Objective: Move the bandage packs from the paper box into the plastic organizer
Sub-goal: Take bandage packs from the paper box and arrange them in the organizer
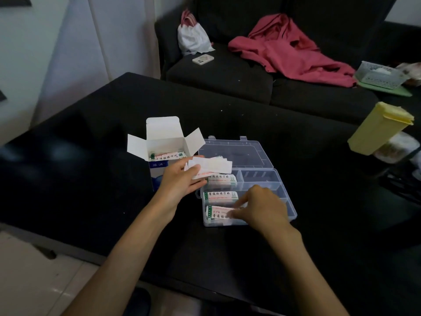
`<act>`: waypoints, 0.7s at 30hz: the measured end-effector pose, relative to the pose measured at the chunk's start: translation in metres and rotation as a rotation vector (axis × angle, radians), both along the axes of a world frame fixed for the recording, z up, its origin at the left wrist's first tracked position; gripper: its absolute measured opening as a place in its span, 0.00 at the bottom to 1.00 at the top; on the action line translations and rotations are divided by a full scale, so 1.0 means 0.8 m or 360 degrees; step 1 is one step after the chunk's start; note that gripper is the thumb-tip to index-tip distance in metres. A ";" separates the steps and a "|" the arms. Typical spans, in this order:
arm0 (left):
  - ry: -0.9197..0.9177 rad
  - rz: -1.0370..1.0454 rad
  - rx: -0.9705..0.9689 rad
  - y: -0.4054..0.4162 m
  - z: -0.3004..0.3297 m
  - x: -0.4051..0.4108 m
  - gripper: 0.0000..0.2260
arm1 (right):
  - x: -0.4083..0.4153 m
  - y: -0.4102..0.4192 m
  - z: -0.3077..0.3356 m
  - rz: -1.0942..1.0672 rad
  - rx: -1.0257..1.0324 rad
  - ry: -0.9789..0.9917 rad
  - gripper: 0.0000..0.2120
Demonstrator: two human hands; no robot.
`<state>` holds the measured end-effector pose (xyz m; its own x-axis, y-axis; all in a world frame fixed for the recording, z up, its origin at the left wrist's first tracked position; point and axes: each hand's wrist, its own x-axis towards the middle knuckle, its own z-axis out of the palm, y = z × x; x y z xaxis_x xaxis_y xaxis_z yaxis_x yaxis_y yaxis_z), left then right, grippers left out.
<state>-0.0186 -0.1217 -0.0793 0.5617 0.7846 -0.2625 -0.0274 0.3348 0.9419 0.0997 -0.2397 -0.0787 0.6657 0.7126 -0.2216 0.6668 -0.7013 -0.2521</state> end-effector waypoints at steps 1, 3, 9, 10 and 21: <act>0.0007 -0.0009 -0.0002 0.001 -0.001 -0.001 0.10 | 0.000 0.001 0.001 0.0031 -0.0004 0.0035 0.13; 0.0011 -0.0049 -0.0006 0.000 -0.003 -0.002 0.11 | 0.006 -0.001 0.003 0.0059 0.0059 0.0166 0.10; 0.0039 -0.0093 0.0019 -0.011 -0.002 0.004 0.11 | 0.023 -0.011 0.023 -0.0223 0.0785 0.1204 0.16; 0.0035 -0.0098 0.0033 -0.014 -0.002 0.006 0.11 | 0.022 -0.008 0.022 -0.0304 0.0900 0.1284 0.17; 0.0012 -0.0198 -0.0075 -0.013 -0.001 0.004 0.07 | 0.026 -0.005 0.006 -0.0392 0.1522 0.0806 0.07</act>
